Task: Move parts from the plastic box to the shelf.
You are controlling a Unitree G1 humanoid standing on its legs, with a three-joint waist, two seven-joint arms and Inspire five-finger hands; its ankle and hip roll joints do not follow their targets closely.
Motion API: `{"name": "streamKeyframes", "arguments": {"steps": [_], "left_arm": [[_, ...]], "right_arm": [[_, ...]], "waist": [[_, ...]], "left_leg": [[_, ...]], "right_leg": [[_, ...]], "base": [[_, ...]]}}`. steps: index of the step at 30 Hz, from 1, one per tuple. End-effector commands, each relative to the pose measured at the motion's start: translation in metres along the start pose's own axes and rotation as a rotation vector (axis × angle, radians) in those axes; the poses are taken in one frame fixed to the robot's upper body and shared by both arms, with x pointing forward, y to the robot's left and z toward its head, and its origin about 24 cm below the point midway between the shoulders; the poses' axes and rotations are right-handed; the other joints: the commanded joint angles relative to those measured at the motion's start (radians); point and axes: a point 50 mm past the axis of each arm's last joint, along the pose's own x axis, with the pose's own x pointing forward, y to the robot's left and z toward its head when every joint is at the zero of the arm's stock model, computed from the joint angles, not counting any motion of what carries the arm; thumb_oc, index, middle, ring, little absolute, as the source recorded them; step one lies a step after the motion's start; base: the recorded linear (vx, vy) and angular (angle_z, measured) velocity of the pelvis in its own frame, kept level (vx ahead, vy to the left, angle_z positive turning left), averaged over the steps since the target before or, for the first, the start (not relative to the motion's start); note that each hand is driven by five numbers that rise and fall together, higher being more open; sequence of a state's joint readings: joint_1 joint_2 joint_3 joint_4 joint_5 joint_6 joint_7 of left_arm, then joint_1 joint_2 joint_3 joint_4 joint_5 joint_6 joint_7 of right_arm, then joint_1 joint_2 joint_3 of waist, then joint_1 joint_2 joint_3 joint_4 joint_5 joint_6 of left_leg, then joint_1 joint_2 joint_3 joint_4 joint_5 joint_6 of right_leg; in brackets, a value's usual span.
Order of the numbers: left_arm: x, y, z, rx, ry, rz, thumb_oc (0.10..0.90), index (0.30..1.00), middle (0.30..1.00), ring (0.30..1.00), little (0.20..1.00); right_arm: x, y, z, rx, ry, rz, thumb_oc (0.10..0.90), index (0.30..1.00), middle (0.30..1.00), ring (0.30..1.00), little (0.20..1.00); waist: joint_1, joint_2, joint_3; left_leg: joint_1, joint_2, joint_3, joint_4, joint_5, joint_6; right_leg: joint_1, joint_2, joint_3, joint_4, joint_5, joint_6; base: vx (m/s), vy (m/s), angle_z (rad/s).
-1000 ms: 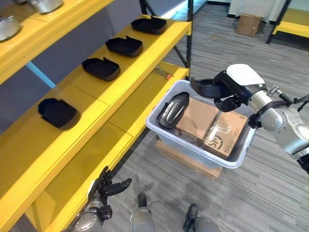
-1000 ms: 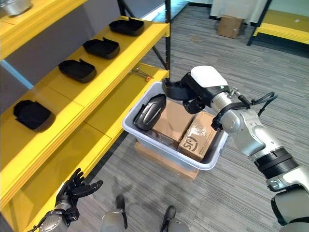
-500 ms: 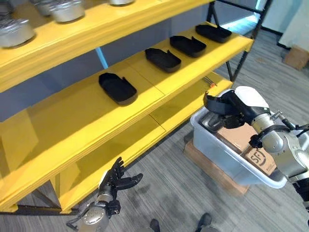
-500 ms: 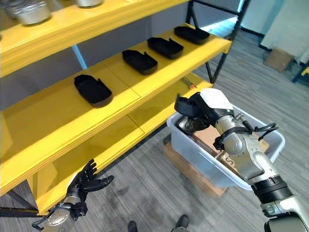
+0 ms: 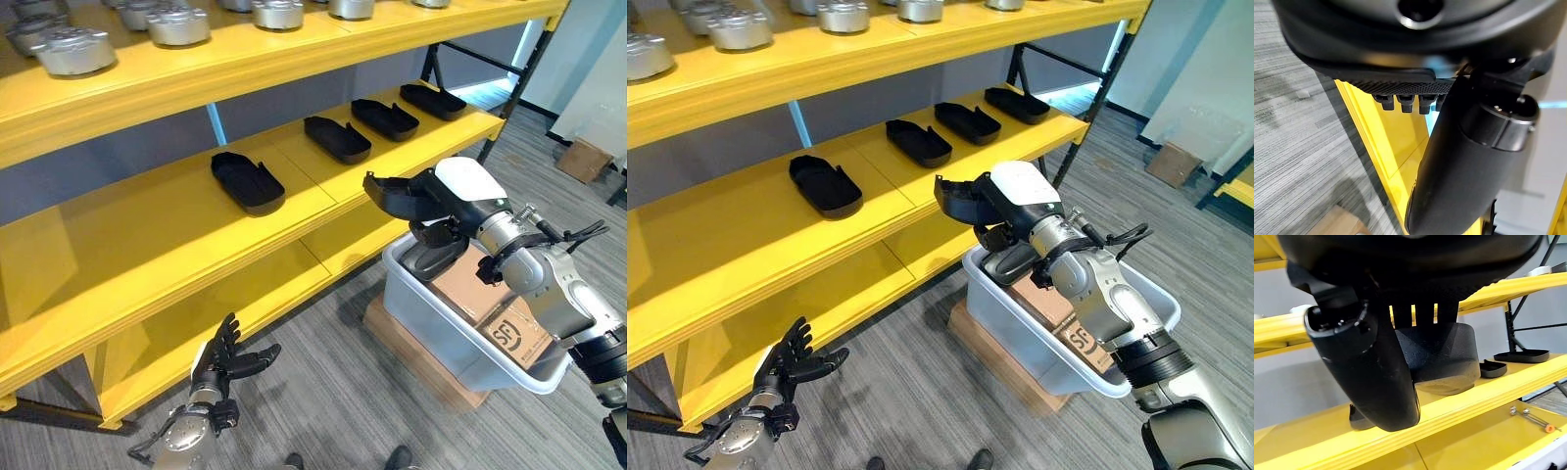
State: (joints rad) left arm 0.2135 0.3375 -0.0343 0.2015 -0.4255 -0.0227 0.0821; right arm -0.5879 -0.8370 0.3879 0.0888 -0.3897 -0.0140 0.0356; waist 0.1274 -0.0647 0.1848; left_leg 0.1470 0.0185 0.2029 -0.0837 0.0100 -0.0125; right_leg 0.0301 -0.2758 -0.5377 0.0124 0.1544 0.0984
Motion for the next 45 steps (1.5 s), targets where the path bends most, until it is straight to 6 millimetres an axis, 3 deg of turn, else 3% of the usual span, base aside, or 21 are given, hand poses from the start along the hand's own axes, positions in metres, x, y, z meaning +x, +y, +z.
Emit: {"name": "streamKeyframes", "arguments": {"steps": [1,4,9,10,11,12,13,16,19,21,23,27,33,36,38,39,40,41,42,43,45], "left_arm": [[0.004,0.006,0.053,0.043,-0.260,0.007,0.900,1.000,1.000,1.000,1.000],[0.003,0.008,0.052,0.047,-0.259,0.013,0.900,1.000,1.000,1.000,1.000],[0.003,0.017,0.053,0.075,-0.249,0.036,0.900,1.000,1.000,1.000,1.000],[0.006,0.023,0.057,0.107,-0.251,0.048,0.900,1.000,1.000,1.000,1.000],[0.008,0.024,0.059,0.116,-0.253,0.050,0.900,1.000,1.000,1.000,1.000],[0.008,0.024,0.059,0.116,-0.253,0.050,0.900,1.000,1.000,1.000,1.000],[0.012,0.020,0.064,0.110,-0.269,0.046,0.900,1.000,1.000,1.000,1.000],[0.018,0.008,0.066,0.083,-0.280,0.015,0.900,1.000,1.000,1.000,1.000],[0.019,0.001,0.062,0.067,-0.274,0.001,0.900,1.000,1.000,1.000,1.000],[0.018,0.001,0.062,0.068,-0.274,0.001,0.900,1.000,1.000,1.000,1.000],[0.015,-0.003,0.056,0.027,-0.258,0.001,0.900,1.000,1.000,1.000,1.000],[0.008,-0.003,0.038,-0.015,-0.196,0.010,0.900,1.000,1.000,1.000,1.000],[0.008,-0.003,0.037,-0.014,-0.195,0.012,0.900,1.000,1.000,1.000,1.000],[0.007,-0.006,0.036,-0.020,-0.191,0.002,0.900,1.000,1.000,1.000,1.000],[0.006,-0.004,0.034,-0.032,-0.186,0.009,0.900,1.000,1.000,1.000,1.000],[0.005,-0.003,0.033,-0.043,-0.184,0.017,0.900,1.000,1.000,1.000,1.000],[0.006,-0.001,0.038,-0.046,-0.205,0.017,0.900,1.000,1.000,1.000,1.000],[0.005,-0.001,0.039,-0.052,-0.207,0.010,0.900,1.000,1.000,1.000,1.000],[0.004,0.000,0.039,-0.052,-0.209,0.017,0.900,1.000,1.000,1.000,1.000],[0.004,-0.001,0.039,-0.037,-0.208,0.012,0.900,1.000,1.000,1.000,1.000],[0.006,-0.003,0.040,-0.027,-0.209,0.004,0.900,1.000,1.000,1.000,1.000]], "right_arm": [[0.022,-0.062,0.028,-0.045,-0.128,-0.261,0.400,0.300,0.300,0.300,0.300],[0.023,-0.060,0.029,-0.039,-0.127,-0.259,0.400,0.300,0.300,0.300,0.300],[0.023,-0.049,0.030,0.003,-0.123,-0.246,0.400,0.300,0.300,0.300,0.300],[0.024,-0.049,0.032,0.015,-0.135,-0.246,0.400,0.300,0.300,0.300,0.300],[0.025,-0.052,0.033,0.015,-0.137,-0.251,0.400,0.300,0.300,0.300,0.300],[0.025,-0.052,0.033,0.015,-0.137,-0.251,0.400,0.300,0.300,0.300,0.300],[0.028,-0.058,0.037,0.002,-0.155,-0.256,0.400,0.300,0.300,0.300,0.300],[0.028,-0.066,0.034,-0.018,-0.148,-0.270,0.400,0.300,0.300,0.300,0.300],[0.022,-0.061,0.025,0.002,-0.113,-0.261,0.400,0.300,0.300,0.300,0.300],[0.021,-0.061,0.025,0.003,-0.112,-0.260,0.400,0.300,0.300,0.300,0.300],[0.023,-0.061,0.027,0.028,-0.118,-0.270,0.400,0.300,0.300,0.300,0.300],[0.024,-0.041,0.027,0.137,-0.106,-0.255,0.400,0.300,0.300,0.300,0.300],[0.023,-0.039,0.026,0.118,-0.108,-0.230,0.400,0.300,0.300,0.300,0.300],[0.019,-0.041,0.025,0.109,-0.116,-0.240,0.400,0.300,0.300,0.300,0.300],[0.016,-0.048,0.026,0.074,-0.135,-0.257,0.400,0.300,0.300,0.300,0.300],[0.015,-0.052,0.028,0.058,-0.150,-0.265,0.400,0.300,0.300,0.300,0.300],[0.017,-0.057,0.031,0.051,-0.163,-0.270,0.400,0.300,0.300,0.300,0.300],[0.017,-0.059,0.030,0.046,-0.159,-0.278,0.400,0.300,0.300,0.300,0.300],[0.016,-0.061,0.029,0.044,-0.153,-0.285,0.400,0.300,0.300,0.300,0.300],[0.013,-0.060,0.025,0.047,-0.139,-0.288,0.400,0.300,0.300,0.300,0.300],[0.011,-0.059,0.021,0.045,-0.121,-0.285,0.400,0.300,0.300,0.300,0.300]], "waist": [[0.032,-0.037,-0.076],[0.044,-0.044,-0.071],[0.065,-0.066,-0.050],[0.048,-0.078,-0.035],[0.039,-0.078,-0.033],[0.040,-0.078,-0.035],[0.001,-0.056,-0.026],[-0.040,-0.050,-0.014],[-0.056,-0.070,-0.037],[-0.061,-0.070,-0.038],[-0.070,-0.057,-0.073],[-0.056,-0.029,-0.110],[-0.055,-0.011,-0.117],[-0.060,0.005,-0.116],[-0.060,0.005,-0.101],[-0.050,0.005,-0.081],[-0.029,-0.004,-0.042],[-0.009,-0.012,-0.003],[-0.007,-0.004,-0.008],[-0.019,0.012,-0.014],[-0.022,0.021,-0.015]], "left_leg": [[-0.046,0.003,-0.078,0.024,-0.048,0.010],[-0.053,-0.011,-0.091,0.042,-0.057,0.019],[-0.074,-0.007,-0.129,0.081,-0.075,0.037],[-0.089,0.005,-0.167,0.095,-0.075,0.041],[-0.097,0.010,-0.186,0.092,-0.068,0.042],[-0.099,0.010,-0.185,0.092,-0.068,0.042],[-0.103,0.014,-0.256,0.064,-0.042,0.035],[-0.104,0.001,-0.325,0.061,-0.043,0.023],[-0.101,-0.020,-0.361,0.083,-0.063,0.004],[-0.101,-0.020,-0.366,0.084,-0.063,0.004],[-0.086,-0.002,-0.369,0.078,-0.061,-0.005],[-0.055,0.035,-0.389,0.052,-0.052,-0.020],[-0.042,0.047,-0.391,0.041,-0.046,-0.027],[-0.053,0.075,-0.402,0.023,-0.020,-0.053],[-0.092,0.095,-0.407,0.095,-0.027,-0.072],[-0.141,0.087,-0.414,0.197,-0.015,-0.091],[-0.202,0.040,-0.435,0.338,0.045,-0.107],[-0.304,0.016,-0.361,0.421,0.097,-0.087],[-0.317,0.023,-0.346,0.299,0.079,-0.079],[-0.339,0.077,-0.313,0.172,0.160,-0.090],[-0.352,0.104,-0.283,0.098,0.218,-0.103]], "right_leg": [[0.001,-0.104,0.024,0.047,0.075,0.124],[0.007,-0.120,0.020,0.056,0.091,0.130],[-0.026,-0.103,0.099,0.137,0.064,0.118],[-0.072,-0.026,0.244,0.151,0.044,0.098],[-0.106,0.029,0.328,0.156,0.026,0.084],[-0.109,0.029,0.329,0.156,0.026,0.084],[-0.196,0.145,0.504,0.125,-0.034,0.057],[-0.241,0.158,0.597,0.067,-0.018,0.056],[-0.179,0.124,0.546,0.014,-0.009,0.054],[-0.174,0.123,0.541,0.010,-0.008,0.054],[-0.140,0.130,0.518,-0.004,-0.006,0.055],[-0.075,0.148,0.482,-0.014,-0.053,0.029],[-0.060,0.152,0.468,0.004,-0.082,0.021],[-0.056,0.168,0.445,0.008,-0.111,0.005],[-0.053,0.196,0.444,0.015,-0.134,-0.018],[-0.029,0.207,0.437,-0.002,-0.147,-0.034],[-0.009,0.201,0.419,-0.012,-0.141,-0.047],[0.021,0.187,0.385,-0.022,-0.148,-0.058],[0.030,0.195,0.389,-0.033,-0.156,-0.052],[0.039,0.205,0.391,-0.037,-0.165,-0.049],[0.040,0.210,0.388,-0.033,-0.172,-0.050]], "base": [[0.00,0.059,0.23],[0.00,0.101,0.36],[0.00,0.015,0.43],[0.01,-0.094,0.37],[0.01,-0.094,0.38],[0.09,-0.005,0.85],[0.11,0.014,0.81],[0.12,-0.065,0.93],[0.14,-0.134,1.04],[0.08,-0.091,1.07],[0.18,-0.216,0.61],[0.13,-0.195,0.13],[0.03,-0.064,0.09],[-0.02,-0.189,0.08],[-0.05,-0.372,0.23],[-0.11,-0.350,0.23],[-0.09,-0.379,0.18],[0.01,-0.279,0.67],[0.16,-0.158,0.80],[0.21,0.020,0.75],[0.14,0.051,0.20]]}}
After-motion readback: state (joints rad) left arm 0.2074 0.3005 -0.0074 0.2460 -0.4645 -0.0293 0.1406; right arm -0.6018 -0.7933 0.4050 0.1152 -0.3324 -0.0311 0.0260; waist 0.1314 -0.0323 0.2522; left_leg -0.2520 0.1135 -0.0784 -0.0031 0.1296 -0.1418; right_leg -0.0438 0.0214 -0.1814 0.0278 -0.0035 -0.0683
